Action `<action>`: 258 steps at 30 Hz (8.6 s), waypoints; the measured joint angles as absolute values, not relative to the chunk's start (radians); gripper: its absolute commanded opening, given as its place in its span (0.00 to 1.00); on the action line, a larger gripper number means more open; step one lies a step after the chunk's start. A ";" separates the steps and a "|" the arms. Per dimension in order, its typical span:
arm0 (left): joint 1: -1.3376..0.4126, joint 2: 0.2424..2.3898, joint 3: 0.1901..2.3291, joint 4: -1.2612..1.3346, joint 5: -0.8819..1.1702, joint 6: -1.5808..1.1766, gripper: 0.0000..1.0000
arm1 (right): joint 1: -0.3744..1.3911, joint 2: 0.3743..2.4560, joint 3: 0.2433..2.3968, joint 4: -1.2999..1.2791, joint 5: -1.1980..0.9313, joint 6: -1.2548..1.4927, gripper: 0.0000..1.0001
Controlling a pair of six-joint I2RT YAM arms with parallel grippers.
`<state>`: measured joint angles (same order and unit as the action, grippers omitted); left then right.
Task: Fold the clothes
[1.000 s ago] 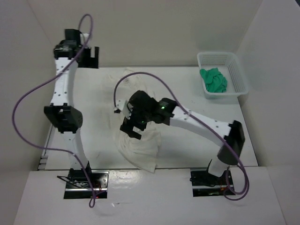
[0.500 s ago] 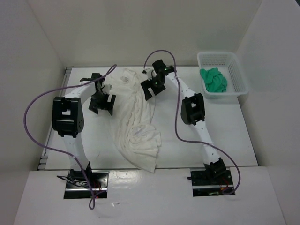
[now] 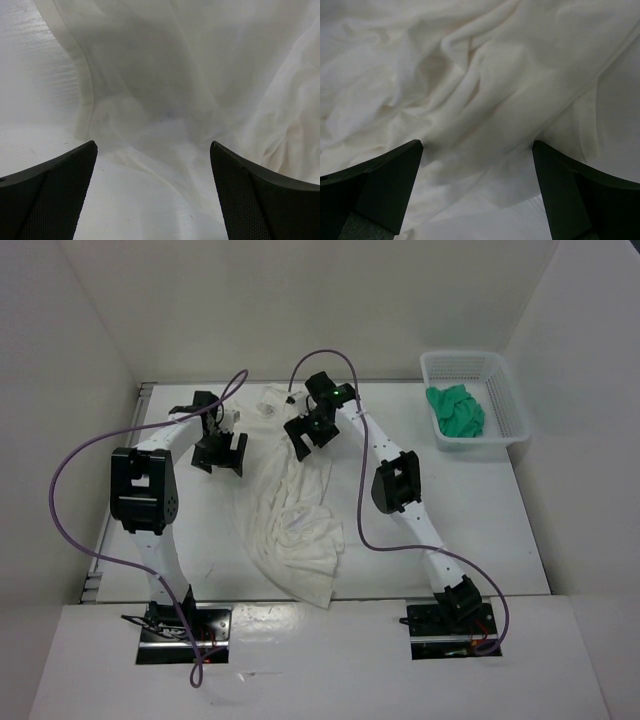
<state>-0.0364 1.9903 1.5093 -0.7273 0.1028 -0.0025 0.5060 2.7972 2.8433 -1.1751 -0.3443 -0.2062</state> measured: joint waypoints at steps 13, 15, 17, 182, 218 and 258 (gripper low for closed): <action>-0.044 2.038 1.495 -0.704 0.100 -0.005 0.85 | 0.521 2.800 2.818 -1.161 -0.043 -0.165 0.17; -0.045 2.040 1.495 -0.706 0.092 -0.004 0.75 | 0.522 2.798 2.812 -1.157 -0.009 -0.153 0.04; -0.045 2.046 1.496 -0.706 0.082 -0.004 0.67 | 0.526 2.793 2.803 -1.154 0.015 -0.150 0.00; 0.009 2.223 1.765 -0.962 0.069 0.158 0.00 | 0.389 1.982 1.396 -0.669 0.170 -0.178 0.86; 0.266 2.252 1.815 -0.879 -0.012 0.210 0.00 | 0.187 1.799 1.318 -0.639 0.188 -0.231 0.91; 0.295 1.490 1.053 -0.980 0.055 0.472 0.76 | 0.592 1.759 1.133 -0.783 -0.162 -0.253 0.66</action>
<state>0.2951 1.4902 1.0531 -0.9798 0.0547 0.4717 0.5922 1.7588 1.1328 -0.7826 -0.1619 -0.2535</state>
